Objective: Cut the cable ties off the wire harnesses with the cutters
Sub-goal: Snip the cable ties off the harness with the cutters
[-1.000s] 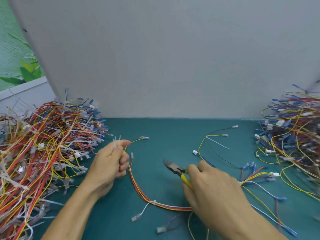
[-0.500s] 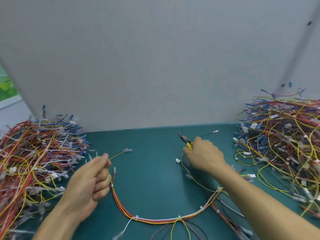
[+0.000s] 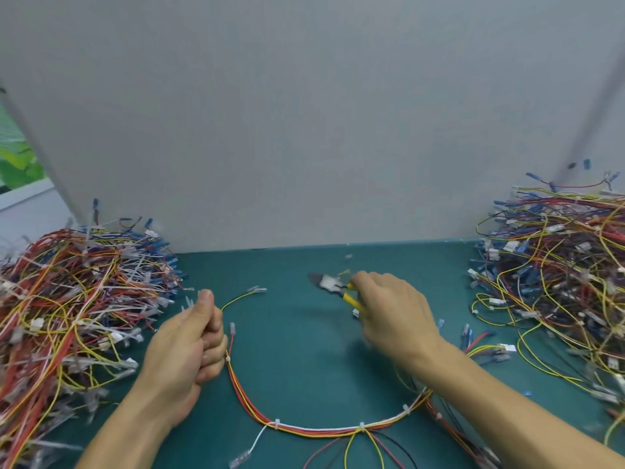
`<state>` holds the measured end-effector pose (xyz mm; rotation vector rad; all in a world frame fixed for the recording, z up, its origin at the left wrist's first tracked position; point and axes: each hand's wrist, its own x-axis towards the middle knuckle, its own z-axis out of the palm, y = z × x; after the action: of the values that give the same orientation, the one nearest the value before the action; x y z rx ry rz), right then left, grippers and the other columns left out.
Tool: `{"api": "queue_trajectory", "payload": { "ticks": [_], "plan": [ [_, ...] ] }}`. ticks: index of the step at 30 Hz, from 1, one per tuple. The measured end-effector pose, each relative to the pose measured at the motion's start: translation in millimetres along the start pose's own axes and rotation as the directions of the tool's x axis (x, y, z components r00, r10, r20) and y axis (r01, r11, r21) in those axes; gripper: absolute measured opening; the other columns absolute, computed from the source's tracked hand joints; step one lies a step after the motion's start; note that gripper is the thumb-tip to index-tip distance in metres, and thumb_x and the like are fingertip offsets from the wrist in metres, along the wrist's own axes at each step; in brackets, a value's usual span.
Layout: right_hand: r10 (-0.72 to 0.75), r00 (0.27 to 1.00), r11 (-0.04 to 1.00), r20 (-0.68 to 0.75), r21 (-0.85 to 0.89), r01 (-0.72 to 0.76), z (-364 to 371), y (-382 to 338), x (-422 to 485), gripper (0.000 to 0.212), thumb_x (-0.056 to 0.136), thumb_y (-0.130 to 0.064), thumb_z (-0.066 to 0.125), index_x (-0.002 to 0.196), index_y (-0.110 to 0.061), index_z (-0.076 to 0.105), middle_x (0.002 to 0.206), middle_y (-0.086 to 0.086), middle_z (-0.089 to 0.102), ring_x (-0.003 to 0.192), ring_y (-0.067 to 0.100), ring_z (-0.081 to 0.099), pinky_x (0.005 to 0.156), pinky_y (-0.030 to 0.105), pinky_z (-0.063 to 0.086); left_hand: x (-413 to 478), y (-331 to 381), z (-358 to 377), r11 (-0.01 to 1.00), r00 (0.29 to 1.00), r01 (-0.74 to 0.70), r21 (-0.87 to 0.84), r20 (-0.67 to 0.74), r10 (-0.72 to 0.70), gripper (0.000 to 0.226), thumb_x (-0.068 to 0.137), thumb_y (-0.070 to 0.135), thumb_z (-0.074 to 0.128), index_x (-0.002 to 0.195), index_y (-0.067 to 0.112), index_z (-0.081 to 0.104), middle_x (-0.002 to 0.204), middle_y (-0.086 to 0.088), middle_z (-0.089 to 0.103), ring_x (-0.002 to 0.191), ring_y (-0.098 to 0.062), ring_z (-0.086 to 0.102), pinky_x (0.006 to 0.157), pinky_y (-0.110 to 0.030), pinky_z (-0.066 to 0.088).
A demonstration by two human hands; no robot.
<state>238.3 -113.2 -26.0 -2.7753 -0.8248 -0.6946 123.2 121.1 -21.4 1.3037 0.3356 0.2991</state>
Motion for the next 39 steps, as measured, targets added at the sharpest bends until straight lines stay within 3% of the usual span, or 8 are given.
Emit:
{"api": "queue_trajectory", "payload": {
  "ticks": [3,7,12,17,26,32,36,39],
  "plan": [
    [-0.316,0.933,0.948,-0.17,-0.033,0.316,-15,-16,-32,0.019,0.063,-0.004,0.064,0.078,-0.016,0.062,0.065,0.0,0.052,0.056,0.026,0.048,0.046,0.03,0.032,0,3,2,0.994,0.995,-0.096,0.045,-0.012,0.097,0.036,0.078,0.043,0.059,0.078,0.007,0.055,0.047,0.007,0.023,0.037,-0.006,0.016,0.039,-0.011,0.013],
    [-0.535,0.844,0.845,-0.043,-0.024,0.534,-12,-30,-71,0.01,0.071,-0.01,0.057,0.074,-0.02,0.057,0.065,-0.002,0.049,0.056,0.022,0.045,0.048,0.03,0.036,-2,2,13,0.93,0.965,-0.259,0.261,0.036,0.259,0.008,0.074,0.025,0.072,0.073,0.017,0.072,0.043,0.004,0.031,0.037,-0.009,0.02,0.039,-0.012,0.019],
    [-0.49,0.868,0.871,0.085,0.09,0.483,-17,-30,-77,0.022,0.076,-0.025,0.038,0.072,-0.025,0.06,0.064,-0.007,0.053,0.055,0.018,0.051,0.048,0.025,0.04,-10,-10,27,0.682,0.928,-0.374,0.629,0.259,0.27,0.012,0.076,0.024,0.079,0.077,0.036,0.077,0.072,0.007,0.073,0.064,-0.008,0.063,0.066,-0.022,0.046],
    [-0.455,0.854,0.886,0.253,0.226,0.406,-16,-29,-81,0.013,0.076,-0.025,0.055,0.086,-0.027,0.062,0.085,-0.007,0.057,0.068,0.018,0.057,0.055,0.027,0.046,-16,-25,42,0.402,0.881,-0.472,0.785,0.433,0.189,0.008,0.082,0.026,0.073,0.089,0.03,0.075,0.086,0.022,0.069,0.074,0.003,0.063,0.073,-0.016,0.045],
    [-0.475,0.847,0.879,0.24,0.177,0.443,-12,-34,-85,0.02,0.06,-0.036,0.074,0.078,-0.033,0.065,0.079,-0.011,0.057,0.058,0.011,0.054,0.048,0.021,0.044,-1,-27,78,-0.045,0.956,-0.293,0.955,0.292,-0.034,0.029,0.077,0.051,0.068,0.092,0.026,0.069,0.098,0.0,0.067,0.102,-0.026,0.059,0.075,-0.034,0.036],
    [-0.453,0.857,0.891,0.246,0.152,0.428,-14,-26,-81,0.018,0.062,-0.034,0.073,0.076,-0.031,0.062,0.075,-0.01,0.055,0.058,0.014,0.054,0.047,0.023,0.042,4,-23,65,0.193,0.885,-0.441,0.877,0.46,-0.067,0.014,0.08,0.038,0.07,0.084,0.025,0.074,0.08,0.004,0.068,0.08,-0.002,0.057,0.057,-0.017,0.034],
    [-0.397,0.882,0.917,0.254,0.154,0.368,-21,-15,-77,0.011,0.067,-0.03,0.068,0.075,-0.031,0.061,0.076,-0.009,0.054,0.058,0.014,0.054,0.048,0.024,0.044,2,-32,38,0.472,0.842,-0.483,0.737,0.54,0.018,0.006,0.084,0.024,0.071,0.084,0.025,0.077,0.09,0.015,0.067,0.089,0.005,0.061,0.084,-0.013,0.043],
    [-0.376,0.868,0.926,0.324,0.172,0.337,-26,-11,-74,0.012,0.074,-0.029,0.052,0.083,-0.031,0.06,0.085,-0.009,0.054,0.064,0.016,0.055,0.054,0.024,0.042,1,-40,27,0.534,0.85,-0.466,0.705,0.525,0.047,0.008,0.087,0.021,0.069,0.085,0.025,0.076,0.089,0.019,0.07,0.092,0.002,0.064,0.088,-0.02,0.046]
  ]
}}
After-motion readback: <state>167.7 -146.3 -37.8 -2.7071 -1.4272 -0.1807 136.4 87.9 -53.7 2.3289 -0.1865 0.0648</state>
